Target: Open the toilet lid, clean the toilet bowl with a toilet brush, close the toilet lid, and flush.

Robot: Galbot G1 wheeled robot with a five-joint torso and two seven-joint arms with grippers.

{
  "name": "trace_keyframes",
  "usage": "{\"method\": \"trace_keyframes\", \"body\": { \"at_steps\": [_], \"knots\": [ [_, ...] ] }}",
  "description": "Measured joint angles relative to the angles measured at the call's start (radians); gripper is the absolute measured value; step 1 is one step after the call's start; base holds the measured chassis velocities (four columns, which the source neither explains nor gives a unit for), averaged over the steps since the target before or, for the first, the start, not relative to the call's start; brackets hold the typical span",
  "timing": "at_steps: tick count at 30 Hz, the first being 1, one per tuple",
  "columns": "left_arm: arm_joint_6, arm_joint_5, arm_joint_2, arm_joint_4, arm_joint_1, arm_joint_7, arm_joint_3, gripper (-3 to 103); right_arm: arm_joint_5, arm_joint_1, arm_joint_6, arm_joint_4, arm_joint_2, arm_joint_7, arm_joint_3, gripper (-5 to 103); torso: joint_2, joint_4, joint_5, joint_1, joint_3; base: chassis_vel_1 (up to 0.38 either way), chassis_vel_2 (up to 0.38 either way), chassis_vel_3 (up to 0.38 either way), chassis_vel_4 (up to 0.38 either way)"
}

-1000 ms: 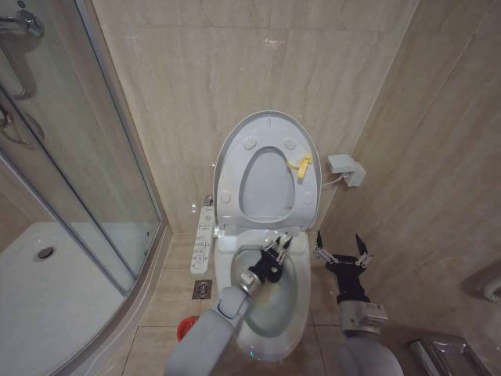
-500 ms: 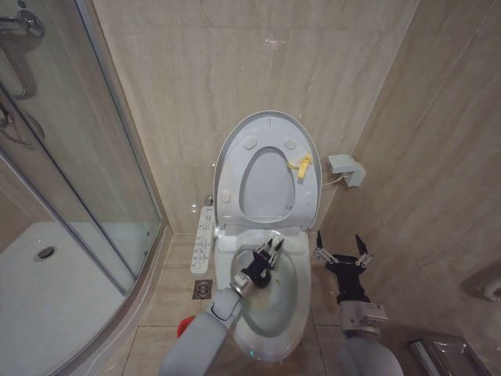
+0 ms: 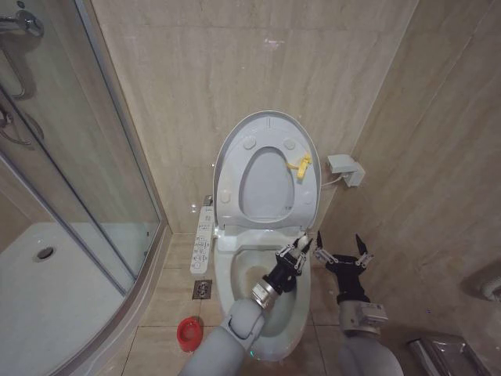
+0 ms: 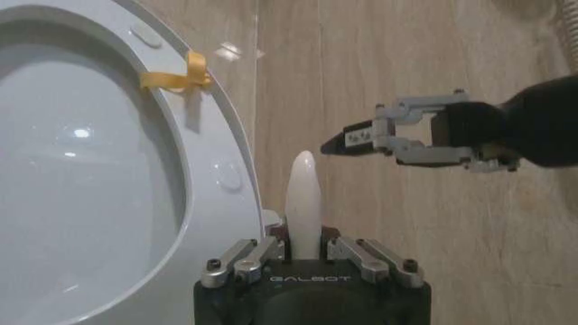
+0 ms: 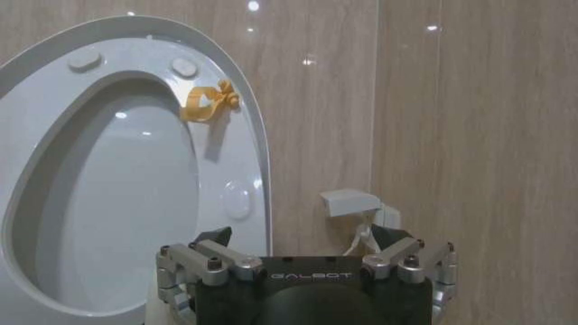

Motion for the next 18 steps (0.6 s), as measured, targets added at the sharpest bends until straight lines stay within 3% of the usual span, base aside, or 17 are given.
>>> {"method": "trace_keyframes", "body": {
  "at_steps": [6, 13, 18],
  "knots": [
    [-0.002, -0.02, 0.003, 0.062, -0.027, 0.004, -0.008, 20, 0.0, 0.0, 0.0, 0.0, 0.0, 0.0, 0.0, 100, 0.0, 0.0001, 0.0, 0.0, 0.0, 0.0, 0.0, 0.0, 0.0],
    [0.0, -0.106, 0.011, 0.198, -0.092, 0.03, -0.034, 20, 0.0, 0.0, 0.0, 0.0, 0.0, 0.0, 0.0, 100, 0.0, 0.0, 0.0, 0.0, 0.0, 0.0, 0.0, 0.0, 0.0],
    [-0.012, -0.117, 0.015, 0.295, -0.119, 0.054, -0.054, 20, 0.0, 0.0, 0.0, 0.0, 0.0, 0.0, 0.0, 100, 0.0, 0.0, -0.0002, 0.0, 0.0, 0.0, 0.0, 0.0, 0.0]
  ]
}}
